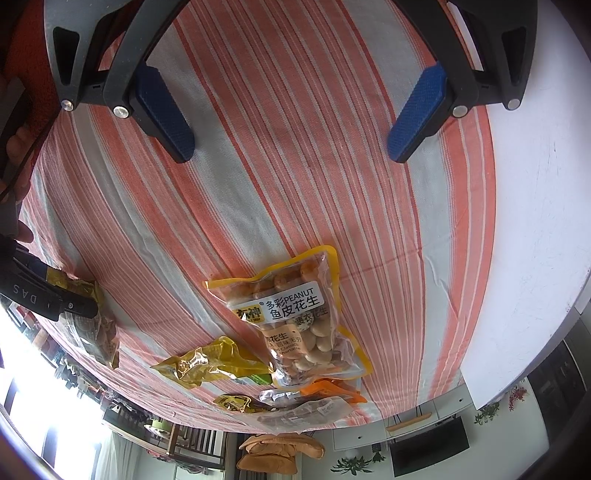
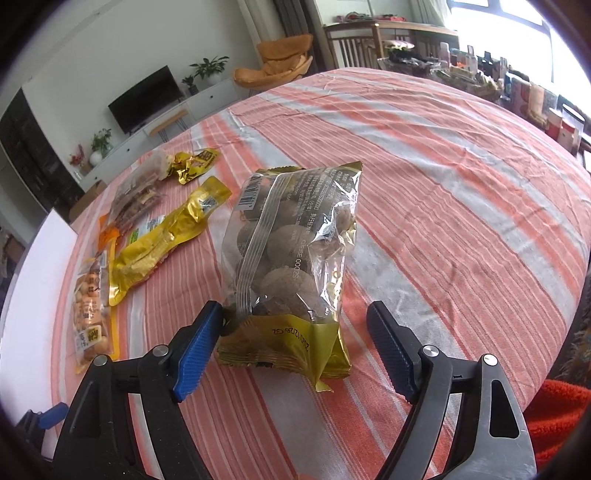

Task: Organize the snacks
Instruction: 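Lift the gold-based bag with the right tool while the left tool grasps the PEANUT bag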

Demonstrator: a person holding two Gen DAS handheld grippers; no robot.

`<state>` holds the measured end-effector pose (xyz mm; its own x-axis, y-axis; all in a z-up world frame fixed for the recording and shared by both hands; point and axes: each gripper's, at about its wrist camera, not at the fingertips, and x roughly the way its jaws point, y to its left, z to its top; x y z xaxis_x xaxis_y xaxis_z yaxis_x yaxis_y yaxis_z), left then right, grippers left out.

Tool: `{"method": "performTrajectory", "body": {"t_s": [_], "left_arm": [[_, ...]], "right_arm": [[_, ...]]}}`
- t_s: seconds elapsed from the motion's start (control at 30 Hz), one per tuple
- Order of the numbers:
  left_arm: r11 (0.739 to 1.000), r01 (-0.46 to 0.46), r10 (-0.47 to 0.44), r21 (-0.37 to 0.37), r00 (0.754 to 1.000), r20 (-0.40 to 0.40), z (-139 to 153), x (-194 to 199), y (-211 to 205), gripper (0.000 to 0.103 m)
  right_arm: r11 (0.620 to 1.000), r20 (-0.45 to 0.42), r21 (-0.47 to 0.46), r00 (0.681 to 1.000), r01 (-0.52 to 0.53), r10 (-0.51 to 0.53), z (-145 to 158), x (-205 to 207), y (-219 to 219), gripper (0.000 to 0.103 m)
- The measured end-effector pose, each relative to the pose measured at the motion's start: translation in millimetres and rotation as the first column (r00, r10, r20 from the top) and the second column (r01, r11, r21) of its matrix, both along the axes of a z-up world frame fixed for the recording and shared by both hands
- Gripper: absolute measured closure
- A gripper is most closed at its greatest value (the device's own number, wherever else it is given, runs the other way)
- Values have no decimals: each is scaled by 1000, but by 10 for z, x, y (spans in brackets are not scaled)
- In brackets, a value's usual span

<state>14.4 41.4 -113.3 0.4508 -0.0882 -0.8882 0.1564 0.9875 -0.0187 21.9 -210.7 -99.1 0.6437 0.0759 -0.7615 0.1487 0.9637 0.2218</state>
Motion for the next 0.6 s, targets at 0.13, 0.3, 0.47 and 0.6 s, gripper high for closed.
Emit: {"method": "performTrajectory", "body": {"t_s": [0.13,0.3,0.47,0.6], "left_arm": [[1000,0,0,0,1000,0,-1,-1,1,0],[1000,0,0,0,1000,-1,-2,-2,1,0],[1000,-1,1,0,1000,-8,6,-1,13,0],[1000,-2,2,2,1000,-24,7,21,8,0]], "right_arm": [[1000,1,0,1000,-1,1,32,-48,-18,21],[1000,1,0,1000,-3,3,74,-110,-39,21],[1000,3,1,1000,-5,5,78,-93,-55,21],[1000,4,3,1000,-5,5,95,-124,-68,21]]}}
